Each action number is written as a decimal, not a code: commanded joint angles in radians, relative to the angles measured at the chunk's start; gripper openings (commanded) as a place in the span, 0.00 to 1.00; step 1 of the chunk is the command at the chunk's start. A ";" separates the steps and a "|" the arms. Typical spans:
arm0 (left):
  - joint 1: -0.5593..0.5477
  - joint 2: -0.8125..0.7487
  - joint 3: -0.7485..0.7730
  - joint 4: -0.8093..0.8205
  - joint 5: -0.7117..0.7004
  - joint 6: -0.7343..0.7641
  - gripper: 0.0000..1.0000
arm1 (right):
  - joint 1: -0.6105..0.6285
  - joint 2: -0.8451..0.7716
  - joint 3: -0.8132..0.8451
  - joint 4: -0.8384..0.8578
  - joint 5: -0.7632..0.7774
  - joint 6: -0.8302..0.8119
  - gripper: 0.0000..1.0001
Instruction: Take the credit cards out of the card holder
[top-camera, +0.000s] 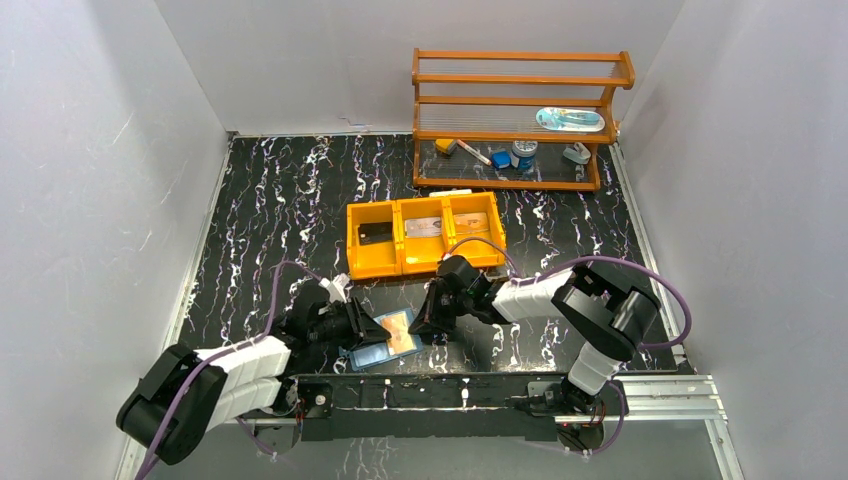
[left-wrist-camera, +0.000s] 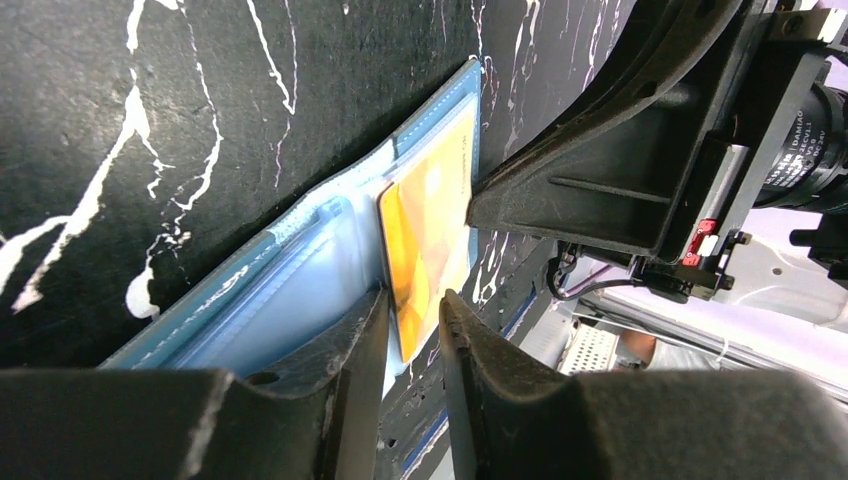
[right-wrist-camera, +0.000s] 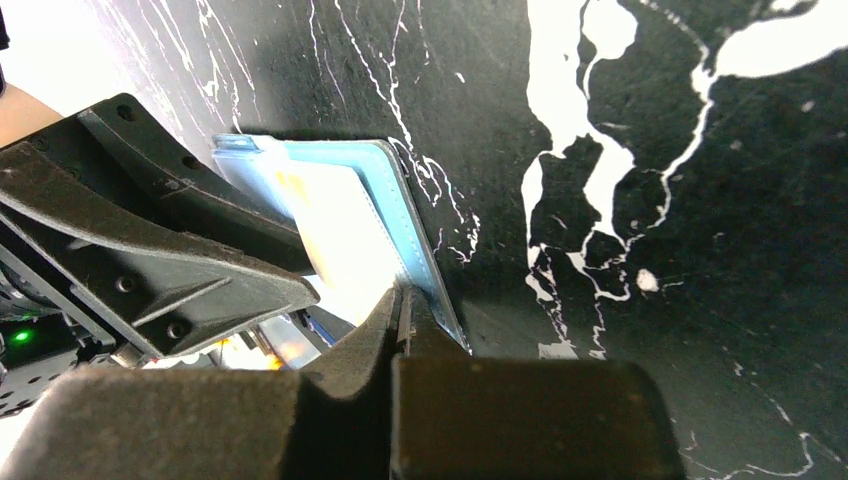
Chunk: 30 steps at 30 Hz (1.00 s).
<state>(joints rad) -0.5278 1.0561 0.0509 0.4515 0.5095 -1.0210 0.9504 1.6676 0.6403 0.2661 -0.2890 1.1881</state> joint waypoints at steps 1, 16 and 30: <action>-0.018 0.096 -0.050 0.025 -0.048 0.002 0.25 | 0.021 0.040 -0.030 -0.003 0.028 0.004 0.03; -0.018 0.125 0.072 -0.213 -0.179 0.025 0.16 | 0.044 0.033 -0.005 0.006 0.028 -0.026 0.01; -0.064 0.180 0.214 -0.264 -0.268 0.073 0.04 | 0.056 0.033 -0.008 0.041 0.012 -0.027 0.01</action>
<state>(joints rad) -0.5488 1.1774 0.2325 0.1844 0.4736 -0.9920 0.9447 1.6615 0.6376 0.2653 -0.2916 1.1706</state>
